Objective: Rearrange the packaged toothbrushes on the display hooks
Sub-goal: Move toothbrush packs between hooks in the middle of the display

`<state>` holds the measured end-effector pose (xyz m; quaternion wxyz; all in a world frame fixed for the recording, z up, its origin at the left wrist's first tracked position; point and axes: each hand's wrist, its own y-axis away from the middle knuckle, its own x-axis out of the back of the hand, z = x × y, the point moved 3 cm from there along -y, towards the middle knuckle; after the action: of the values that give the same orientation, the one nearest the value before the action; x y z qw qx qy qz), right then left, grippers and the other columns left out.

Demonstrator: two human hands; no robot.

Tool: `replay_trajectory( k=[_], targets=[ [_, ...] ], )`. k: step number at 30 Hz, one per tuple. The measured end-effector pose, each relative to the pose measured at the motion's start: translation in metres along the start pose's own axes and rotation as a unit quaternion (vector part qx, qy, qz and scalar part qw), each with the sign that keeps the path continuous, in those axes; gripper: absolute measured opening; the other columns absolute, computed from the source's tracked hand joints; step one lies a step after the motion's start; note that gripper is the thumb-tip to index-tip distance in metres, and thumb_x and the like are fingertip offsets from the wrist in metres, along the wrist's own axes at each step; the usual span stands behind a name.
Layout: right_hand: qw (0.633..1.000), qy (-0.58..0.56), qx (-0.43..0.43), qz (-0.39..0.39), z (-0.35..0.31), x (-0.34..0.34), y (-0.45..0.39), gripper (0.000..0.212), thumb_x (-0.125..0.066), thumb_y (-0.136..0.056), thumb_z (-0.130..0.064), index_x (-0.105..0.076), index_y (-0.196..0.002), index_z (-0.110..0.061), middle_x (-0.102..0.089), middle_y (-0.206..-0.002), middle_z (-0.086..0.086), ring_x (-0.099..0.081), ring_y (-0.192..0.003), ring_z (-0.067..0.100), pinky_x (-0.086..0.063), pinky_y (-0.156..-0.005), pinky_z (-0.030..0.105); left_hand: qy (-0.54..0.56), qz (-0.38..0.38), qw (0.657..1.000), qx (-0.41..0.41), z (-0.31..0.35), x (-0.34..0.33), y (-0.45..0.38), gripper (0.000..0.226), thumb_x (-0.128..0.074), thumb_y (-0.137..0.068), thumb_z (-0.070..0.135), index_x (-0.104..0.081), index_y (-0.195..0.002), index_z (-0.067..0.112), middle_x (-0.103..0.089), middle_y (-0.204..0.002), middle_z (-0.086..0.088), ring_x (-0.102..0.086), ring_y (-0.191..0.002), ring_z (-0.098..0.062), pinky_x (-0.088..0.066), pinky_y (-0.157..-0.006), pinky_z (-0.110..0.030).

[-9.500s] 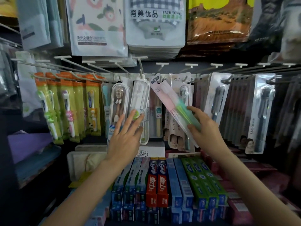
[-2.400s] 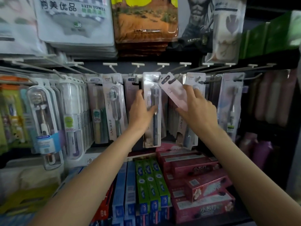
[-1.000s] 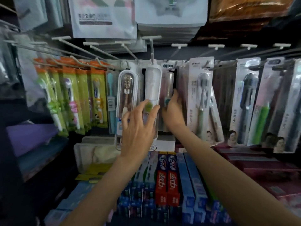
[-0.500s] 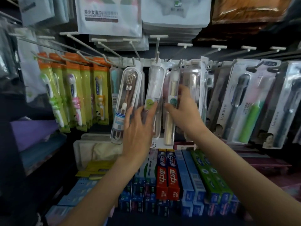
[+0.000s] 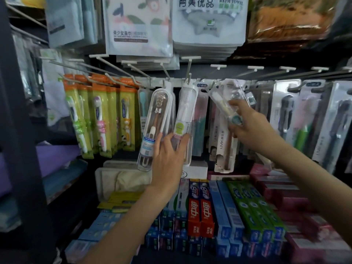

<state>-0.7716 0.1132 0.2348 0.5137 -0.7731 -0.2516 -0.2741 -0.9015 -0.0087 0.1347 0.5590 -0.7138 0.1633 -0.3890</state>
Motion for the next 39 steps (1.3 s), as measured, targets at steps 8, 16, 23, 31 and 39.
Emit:
replay_trajectory(
  k=[8,16,23,31,39],
  targets=[
    [0.989,0.148,0.02,0.007,-0.012,0.006,0.002,0.055,-0.05,-0.084,0.007,-0.031,-0.133,-0.011,-0.05,-0.121,0.017,-0.059,-0.091,0.035,-0.051,-0.066,0.041,0.007,-0.017,1.0,0.023,-0.001,-0.007,0.0,0.069,-0.081,-0.062,0.002,-0.055,-0.124,0.019,-0.056,-0.105,-0.018,-0.055,-0.108,-0.031,-0.012,-0.111,-0.038],
    [0.991,-0.113,-0.049,-0.044,-0.009,-0.004,0.002,0.054,-0.049,-0.091,0.0,-0.03,-0.139,-0.017,-0.053,-0.112,0.011,-0.06,-0.067,0.015,-0.049,-0.051,0.016,0.044,-0.046,0.997,0.05,0.005,-0.012,0.004,0.073,-0.078,-0.067,0.002,-0.048,-0.13,0.021,-0.051,-0.117,-0.021,-0.047,-0.118,-0.042,-0.02,-0.105,-0.043],
    [0.973,-0.204,-0.098,-0.055,-0.012,-0.019,-0.008,0.068,-0.048,-0.091,0.002,-0.022,-0.146,-0.029,-0.049,-0.122,0.01,-0.063,-0.07,0.021,-0.058,-0.07,0.035,0.029,-0.017,0.998,0.057,0.0,-0.003,0.007,0.08,-0.088,-0.052,0.009,-0.056,-0.124,0.025,-0.057,-0.112,-0.017,-0.032,-0.108,-0.03,-0.051,-0.081,-0.043],
    [0.988,0.154,-0.015,-0.026,-0.015,-0.015,-0.016,0.074,-0.047,-0.083,0.006,-0.011,-0.146,-0.013,-0.053,-0.097,0.017,-0.055,-0.075,0.033,-0.042,-0.059,0.036,0.034,-0.027,0.996,0.074,0.003,-0.01,0.008,0.08,-0.085,-0.056,0.004,-0.054,-0.126,0.025,-0.055,-0.117,-0.017,-0.032,-0.108,-0.032,-0.051,-0.079,-0.043],
    [0.959,0.276,-0.026,-0.064,-0.02,-0.002,-0.022,0.071,-0.046,-0.087,0.001,-0.009,-0.146,-0.009,-0.038,-0.135,0.024,-0.05,-0.113,0.044,-0.038,-0.071,0.039,0.042,-0.018,0.996,0.08,0.004,-0.009,0.009,0.072,-0.081,-0.062,0.0,-0.054,-0.126,0.023,-0.053,-0.117,-0.019,-0.04,-0.107,-0.036,-0.049,-0.08,-0.045]
  ],
)
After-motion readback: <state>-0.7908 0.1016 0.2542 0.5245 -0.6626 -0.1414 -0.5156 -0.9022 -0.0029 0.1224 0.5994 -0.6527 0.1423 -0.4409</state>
